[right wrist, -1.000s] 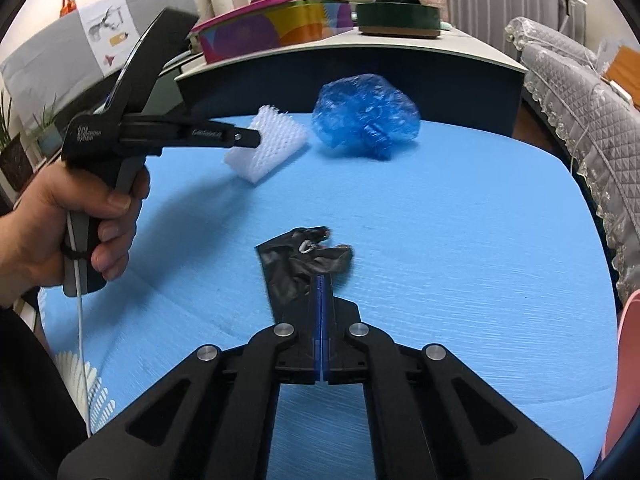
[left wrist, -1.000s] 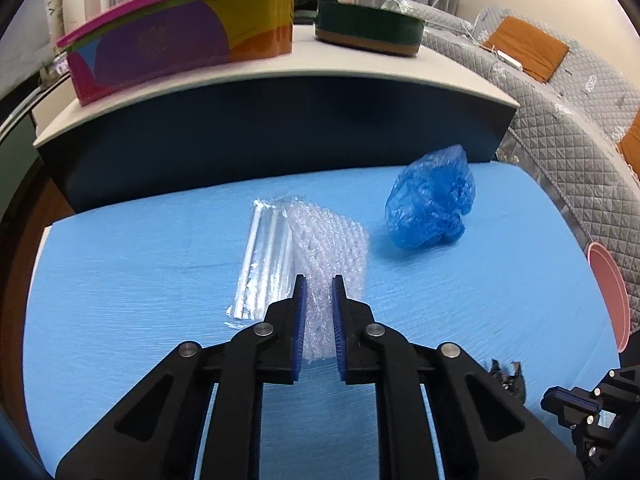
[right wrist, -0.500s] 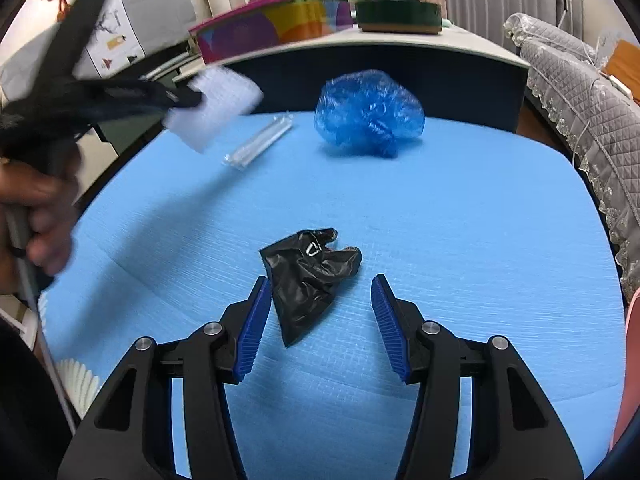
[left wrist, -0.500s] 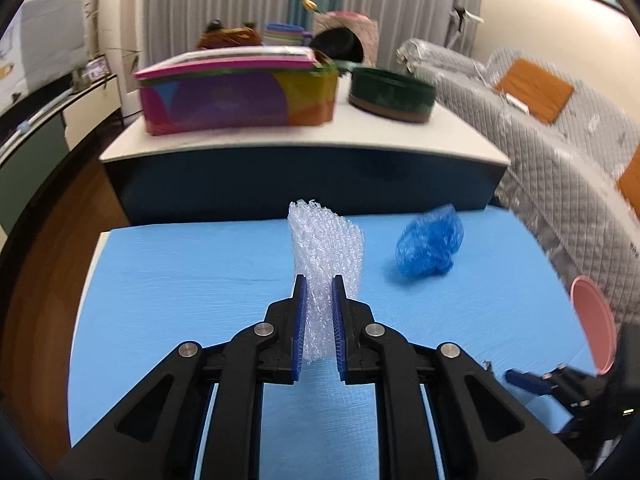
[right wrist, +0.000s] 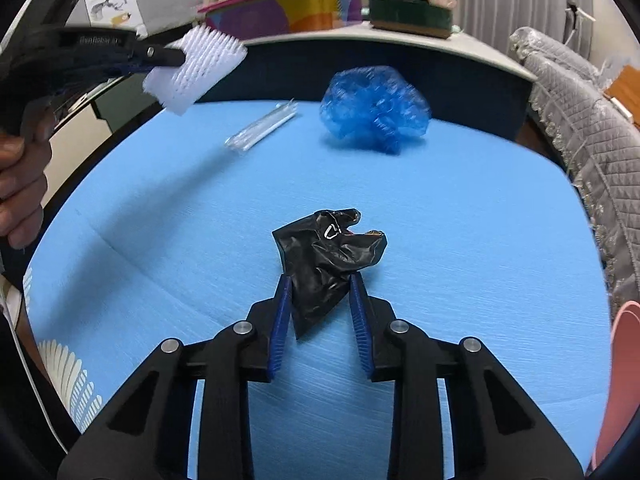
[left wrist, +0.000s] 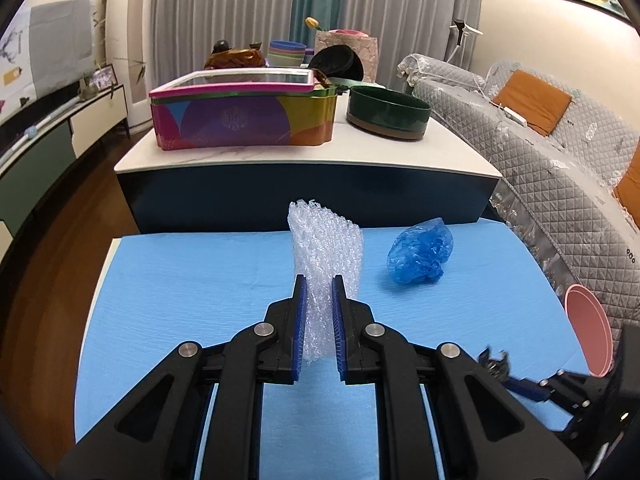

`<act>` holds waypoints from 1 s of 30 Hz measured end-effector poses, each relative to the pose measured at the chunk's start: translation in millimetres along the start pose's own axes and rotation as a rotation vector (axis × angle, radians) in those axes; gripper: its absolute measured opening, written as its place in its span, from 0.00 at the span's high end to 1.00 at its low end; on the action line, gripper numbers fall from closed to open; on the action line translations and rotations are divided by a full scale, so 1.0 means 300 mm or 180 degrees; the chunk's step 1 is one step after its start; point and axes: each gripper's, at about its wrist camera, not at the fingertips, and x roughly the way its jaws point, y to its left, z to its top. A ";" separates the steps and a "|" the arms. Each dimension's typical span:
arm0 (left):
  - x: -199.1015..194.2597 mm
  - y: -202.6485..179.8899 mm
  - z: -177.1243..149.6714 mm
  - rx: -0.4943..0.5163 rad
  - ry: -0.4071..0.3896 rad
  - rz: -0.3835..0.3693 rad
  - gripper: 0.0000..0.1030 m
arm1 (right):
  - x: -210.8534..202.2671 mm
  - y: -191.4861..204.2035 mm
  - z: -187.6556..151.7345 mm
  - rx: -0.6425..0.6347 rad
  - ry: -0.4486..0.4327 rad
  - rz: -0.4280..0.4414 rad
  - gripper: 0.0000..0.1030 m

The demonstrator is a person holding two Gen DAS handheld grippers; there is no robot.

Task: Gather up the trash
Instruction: 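Grasp the bubble wrap with the left tool while the right tool grasps the black bag, then carry the bubble wrap and black bag with both tools over the pink bin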

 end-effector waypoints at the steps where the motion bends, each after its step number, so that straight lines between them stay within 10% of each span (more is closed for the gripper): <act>1: -0.004 -0.008 -0.001 0.0015 -0.0008 0.0008 0.88 | -0.014 -0.009 0.003 0.0022 -0.0031 -0.0009 0.71; 30: -0.120 -0.454 -0.111 0.0487 -0.0165 -0.0370 0.88 | -0.505 -0.343 -0.099 0.0610 -0.0725 -0.0686 0.71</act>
